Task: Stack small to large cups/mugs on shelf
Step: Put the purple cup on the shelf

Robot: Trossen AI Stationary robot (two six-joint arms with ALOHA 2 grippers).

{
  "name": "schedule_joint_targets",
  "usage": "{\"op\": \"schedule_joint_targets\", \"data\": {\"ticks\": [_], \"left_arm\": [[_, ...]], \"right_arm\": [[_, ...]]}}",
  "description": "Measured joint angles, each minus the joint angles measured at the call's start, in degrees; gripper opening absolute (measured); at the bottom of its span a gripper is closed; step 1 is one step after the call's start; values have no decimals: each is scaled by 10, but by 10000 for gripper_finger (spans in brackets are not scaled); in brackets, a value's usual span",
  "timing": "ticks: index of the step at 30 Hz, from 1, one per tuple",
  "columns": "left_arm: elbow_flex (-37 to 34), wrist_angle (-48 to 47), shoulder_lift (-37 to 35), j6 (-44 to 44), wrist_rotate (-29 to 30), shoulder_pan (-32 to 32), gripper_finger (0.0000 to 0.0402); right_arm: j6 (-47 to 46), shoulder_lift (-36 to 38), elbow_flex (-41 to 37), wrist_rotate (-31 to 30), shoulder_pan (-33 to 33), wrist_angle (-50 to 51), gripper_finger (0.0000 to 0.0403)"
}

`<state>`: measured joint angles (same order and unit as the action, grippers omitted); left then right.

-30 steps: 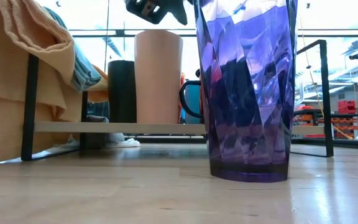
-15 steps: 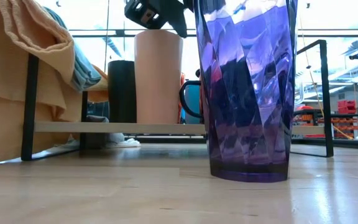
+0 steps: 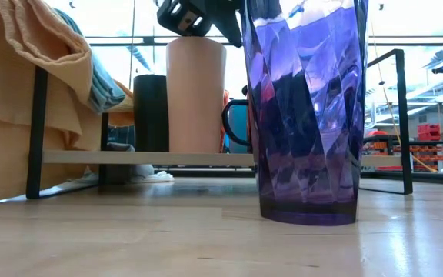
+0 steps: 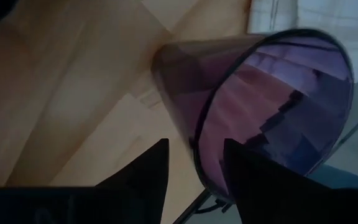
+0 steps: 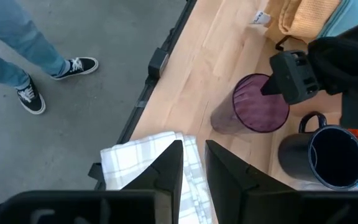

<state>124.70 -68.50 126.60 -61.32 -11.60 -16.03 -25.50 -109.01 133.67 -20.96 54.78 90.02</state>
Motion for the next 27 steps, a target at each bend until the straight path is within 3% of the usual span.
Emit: {"op": "schedule_joint_targets", "data": {"ticks": [10, 13, 17, 27], "left_arm": [[0, 25, 7, 5, -6, 0, 141], [0, 15, 7, 19, -22, 0, 101], [0, 8, 7, 41, -32, -3, 18], [0, 7, 7, 35, -36, -19, 12]], "right_arm": [[2, 0, 0, 0, 0, 0, 74], [2, 0, 0, 0, 0, 0, 74], [3, 0, 0, 0, 0, 0, 74], [13, 0, 0, -1, -4, 0, 74]]}}
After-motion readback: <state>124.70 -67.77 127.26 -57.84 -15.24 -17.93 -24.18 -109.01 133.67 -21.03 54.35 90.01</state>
